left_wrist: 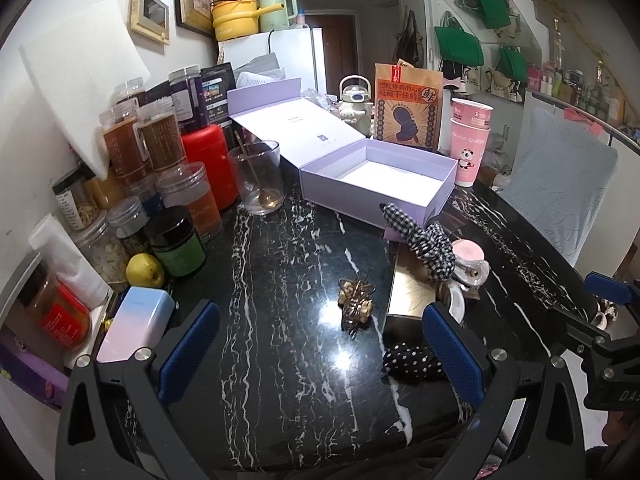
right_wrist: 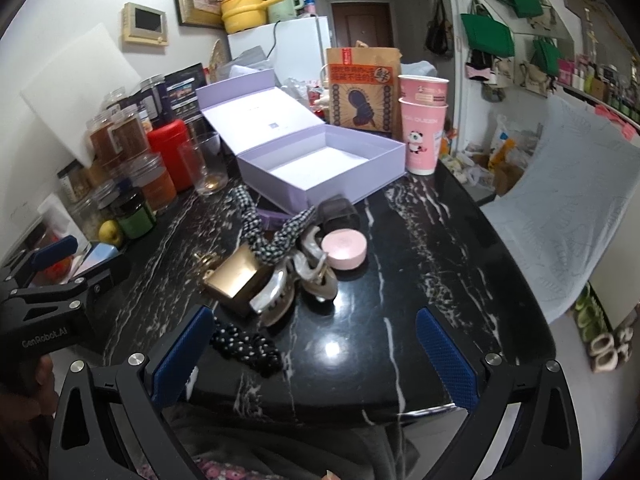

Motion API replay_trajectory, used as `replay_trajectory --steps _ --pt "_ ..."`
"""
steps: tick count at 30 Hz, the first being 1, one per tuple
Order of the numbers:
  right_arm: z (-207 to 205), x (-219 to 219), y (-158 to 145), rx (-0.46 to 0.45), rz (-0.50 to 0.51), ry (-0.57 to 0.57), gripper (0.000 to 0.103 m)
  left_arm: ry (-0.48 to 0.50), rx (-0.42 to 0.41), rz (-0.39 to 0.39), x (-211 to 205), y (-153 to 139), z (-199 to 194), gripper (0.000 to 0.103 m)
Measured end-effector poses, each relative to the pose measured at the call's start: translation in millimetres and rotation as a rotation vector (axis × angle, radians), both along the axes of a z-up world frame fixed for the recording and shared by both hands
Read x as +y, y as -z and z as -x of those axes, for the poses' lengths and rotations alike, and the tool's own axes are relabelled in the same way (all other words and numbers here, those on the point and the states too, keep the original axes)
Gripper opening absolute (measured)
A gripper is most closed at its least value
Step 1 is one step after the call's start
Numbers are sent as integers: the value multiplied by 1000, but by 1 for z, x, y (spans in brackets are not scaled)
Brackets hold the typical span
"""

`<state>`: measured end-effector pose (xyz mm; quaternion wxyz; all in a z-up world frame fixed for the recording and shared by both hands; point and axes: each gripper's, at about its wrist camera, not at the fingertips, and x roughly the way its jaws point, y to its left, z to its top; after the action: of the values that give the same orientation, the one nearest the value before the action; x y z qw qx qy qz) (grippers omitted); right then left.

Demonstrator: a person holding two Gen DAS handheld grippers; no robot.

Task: Organize rigid objects
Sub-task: 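Move both tools toward the scrunchies and gold box on the table, then grasp the black polka-dot scrunchie with the right tool while the left tool grasps the gold box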

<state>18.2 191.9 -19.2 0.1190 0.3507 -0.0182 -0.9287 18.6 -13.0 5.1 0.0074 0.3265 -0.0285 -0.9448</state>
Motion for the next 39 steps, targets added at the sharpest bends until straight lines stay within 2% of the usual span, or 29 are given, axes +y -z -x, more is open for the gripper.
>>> replay_trajectory --steps 7,16,23,32,34,36,39 --pt "-1 -13 17 -5 24 -74 103 -17 -38 -10 -12 15 0 103" --pt "8 -29 50 -74 65 -147 101 -49 -86 -33 -28 34 1 103" --pt "18 -47 75 -132 70 -242 78 -53 -118 -30 -32 47 5 103" --pt "26 -66 84 -150 44 -333 72 -58 -134 -44 -37 53 8 103" --pt "27 -69 84 -144 29 -338 60 -56 -137 -47 -37 53 9 103" --pt "29 -68 84 -143 12 -336 43 -54 -137 -47 -36 53 10 103" --pt "30 -65 85 -157 41 -355 28 -44 -137 -53 -35 52 10 103"
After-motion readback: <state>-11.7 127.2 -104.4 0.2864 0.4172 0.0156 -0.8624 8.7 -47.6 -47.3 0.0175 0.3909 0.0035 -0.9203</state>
